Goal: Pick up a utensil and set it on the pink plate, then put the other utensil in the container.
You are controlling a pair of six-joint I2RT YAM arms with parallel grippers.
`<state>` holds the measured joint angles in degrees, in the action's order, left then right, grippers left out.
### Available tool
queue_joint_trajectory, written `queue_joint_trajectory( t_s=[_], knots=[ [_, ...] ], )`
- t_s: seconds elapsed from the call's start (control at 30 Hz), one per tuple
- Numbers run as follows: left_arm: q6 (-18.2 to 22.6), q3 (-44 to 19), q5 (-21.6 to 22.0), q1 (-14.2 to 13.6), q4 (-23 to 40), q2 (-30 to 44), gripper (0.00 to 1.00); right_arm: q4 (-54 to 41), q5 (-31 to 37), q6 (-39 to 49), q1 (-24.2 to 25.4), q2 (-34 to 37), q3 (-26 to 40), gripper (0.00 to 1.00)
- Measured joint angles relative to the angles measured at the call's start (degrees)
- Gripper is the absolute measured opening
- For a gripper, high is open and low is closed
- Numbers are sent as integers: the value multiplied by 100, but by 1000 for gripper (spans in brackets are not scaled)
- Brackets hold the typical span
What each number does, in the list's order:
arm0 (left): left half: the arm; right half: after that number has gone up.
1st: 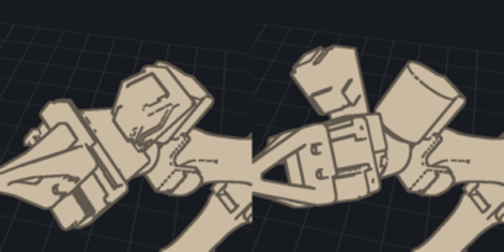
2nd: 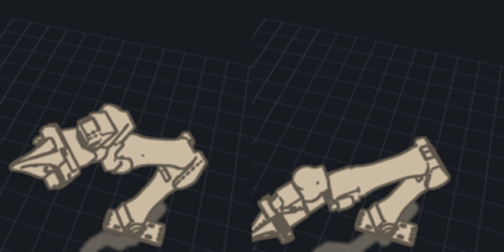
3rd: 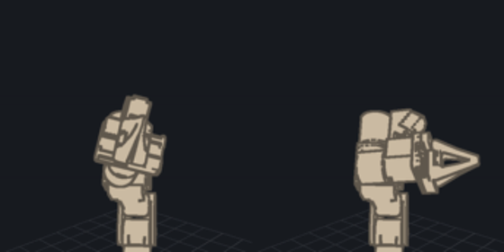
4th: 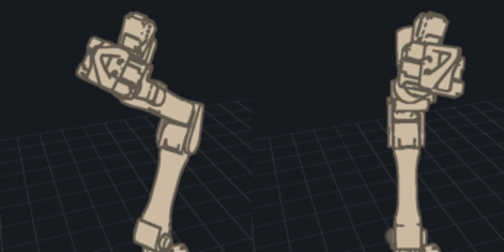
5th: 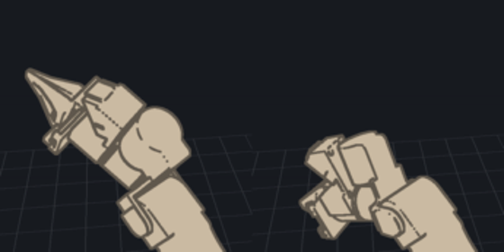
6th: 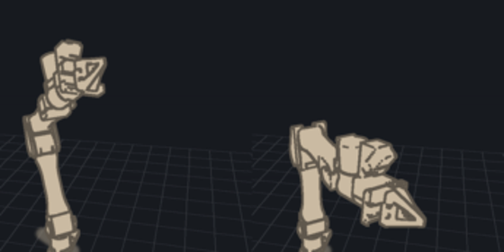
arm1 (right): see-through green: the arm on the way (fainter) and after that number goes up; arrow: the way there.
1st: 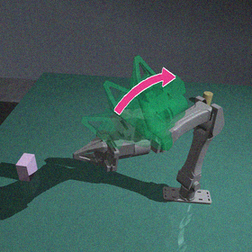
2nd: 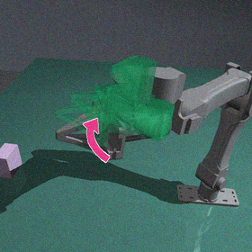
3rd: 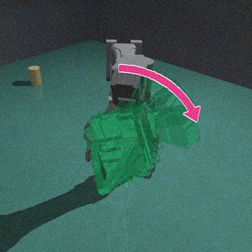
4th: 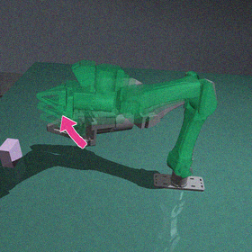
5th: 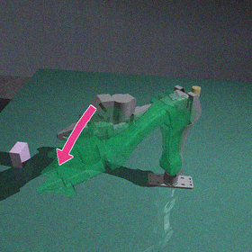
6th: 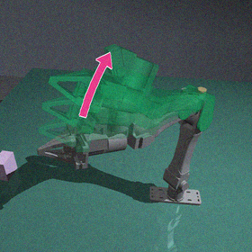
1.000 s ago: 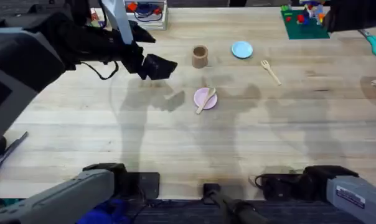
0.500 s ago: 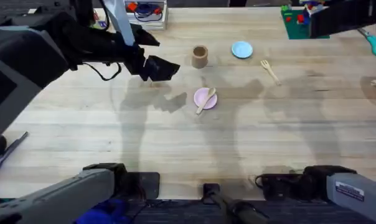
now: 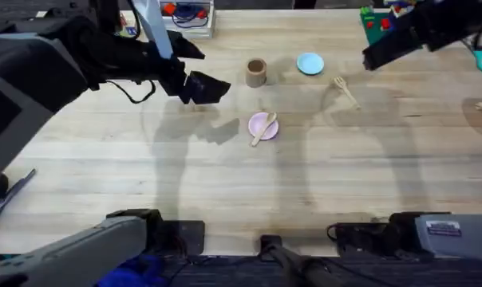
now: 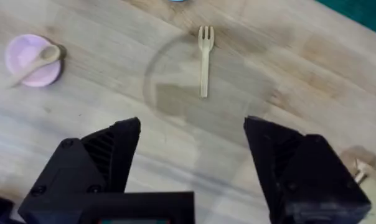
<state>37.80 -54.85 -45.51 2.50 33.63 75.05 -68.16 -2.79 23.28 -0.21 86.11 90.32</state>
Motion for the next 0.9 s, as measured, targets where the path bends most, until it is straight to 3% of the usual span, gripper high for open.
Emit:
queue_joint_trajectory(
  t_s=[0.47, 0.9],
  knots=[
    [-2, 0, -6, 0, 2, 0, 993, 642, 2, 512, 0, 1703, 0, 996],
    [0, 0, -16, 0, 0, 0, 993, 833, 280, 725, 0, 2525, 0, 996]
  ],
)
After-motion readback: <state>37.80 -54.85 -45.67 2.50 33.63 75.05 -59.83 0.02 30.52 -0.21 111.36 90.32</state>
